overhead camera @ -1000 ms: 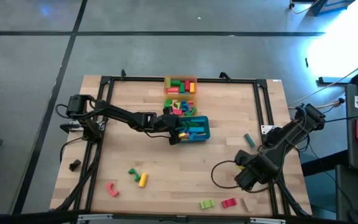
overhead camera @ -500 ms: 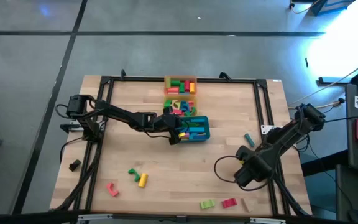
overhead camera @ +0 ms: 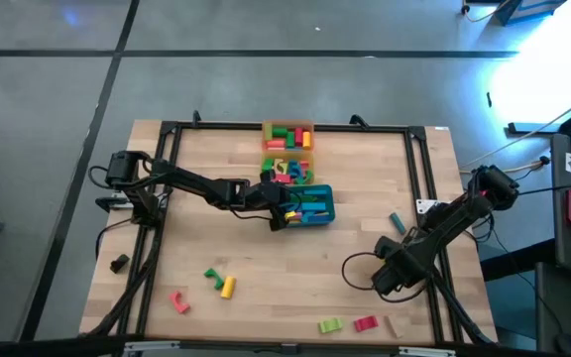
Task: Sort blocks by size
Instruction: Put the blue cylinder block into the orange bin
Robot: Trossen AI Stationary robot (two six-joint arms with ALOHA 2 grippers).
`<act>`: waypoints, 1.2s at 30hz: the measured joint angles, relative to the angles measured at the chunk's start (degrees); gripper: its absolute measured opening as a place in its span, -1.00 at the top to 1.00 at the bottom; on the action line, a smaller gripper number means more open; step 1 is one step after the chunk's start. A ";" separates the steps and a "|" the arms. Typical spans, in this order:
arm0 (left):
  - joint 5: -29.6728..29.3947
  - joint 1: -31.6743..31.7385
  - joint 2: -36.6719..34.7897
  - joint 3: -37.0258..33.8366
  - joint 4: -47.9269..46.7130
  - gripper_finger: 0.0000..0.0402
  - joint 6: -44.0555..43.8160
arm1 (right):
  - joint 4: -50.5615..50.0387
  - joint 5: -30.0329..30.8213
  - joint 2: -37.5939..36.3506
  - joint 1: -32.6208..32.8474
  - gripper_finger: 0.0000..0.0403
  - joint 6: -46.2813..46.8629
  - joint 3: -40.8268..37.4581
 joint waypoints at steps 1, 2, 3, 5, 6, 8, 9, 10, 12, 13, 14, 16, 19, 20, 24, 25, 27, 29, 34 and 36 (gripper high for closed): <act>-0.01 0.00 0.00 0.00 0.00 0.10 0.00 | 0.11 -0.07 0.00 0.00 -0.16 0.00 -0.40; 0.00 0.00 0.00 0.00 0.00 0.10 0.00 | 0.77 -0.11 -0.01 0.00 -0.15 -0.09 -0.87; 0.00 0.00 0.00 0.00 0.00 0.10 0.00 | 1.85 -0.15 -0.02 0.00 -0.15 -0.39 -1.36; 0.00 0.00 0.00 0.00 0.00 0.10 0.00 | 4.81 -0.36 -0.02 0.00 -0.15 -1.36 -2.45; 0.00 0.00 0.00 0.00 0.01 0.10 -0.01 | 5.91 -0.42 -0.02 0.00 -0.15 -1.61 -3.07; -0.01 0.00 0.00 0.00 0.02 0.10 -0.01 | 6.99 -0.57 -0.02 0.00 -0.15 -1.72 -4.30; -0.01 0.00 0.00 0.00 0.02 0.10 -0.02 | 7.49 -0.57 -0.02 0.00 -0.15 -1.73 -4.78; 0.00 0.00 0.00 0.00 0.00 0.10 -0.02 | 7.56 -0.57 -0.02 0.00 -0.15 -1.73 -5.10; -0.01 0.00 0.00 0.00 0.02 0.10 -0.02 | 7.48 -0.59 -0.02 0.00 -0.15 -1.73 -5.68; 0.00 0.00 0.00 0.00 0.02 0.10 -0.02 | 7.63 -0.59 -0.02 0.00 -0.15 -1.73 -5.91; 0.00 0.00 0.00 0.00 0.00 0.10 -0.01 | 8.10 -0.59 -0.02 0.00 -0.15 -1.73 -6.15; 0.00 0.00 0.00 0.00 0.02 0.10 -0.02 | 8.89 -0.59 -0.02 0.00 -0.15 -1.75 -6.70; 0.00 0.00 0.00 0.00 0.02 0.10 -0.02 | 10.37 -0.59 -0.02 0.00 -0.15 -1.74 -7.51; -0.02 0.00 0.00 0.00 0.02 0.10 0.02 | 10.85 -0.59 -0.02 0.00 -0.15 -1.73 -7.74; -0.02 -0.01 -0.04 0.00 0.01 0.10 2.76 | 12.25 -0.59 -0.02 0.00 -0.15 -1.73 -8.60; -0.01 -0.08 -0.41 0.00 -0.26 0.10 4.06 | 12.57 -0.59 -0.02 0.00 -0.14 -1.73 -8.70; -0.03 -0.36 -1.33 0.00 -0.55 0.10 6.39 | 13.42 -0.59 -0.02 0.00 -0.09 -1.73 -8.70; -0.06 -0.68 -2.93 0.00 -1.18 0.10 7.51 | 14.39 -0.59 -0.02 0.00 0.01 -1.83 -8.72; -0.06 -1.73 -8.84 0.02 -3.25 0.10 6.99 | 18.00 -0.66 -0.15 0.00 0.34 -4.50 -8.68; -0.04 -2.08 -11.16 0.02 -4.32 0.10 7.01 | 19.16 -0.79 -0.17 0.00 0.34 -5.37 -8.64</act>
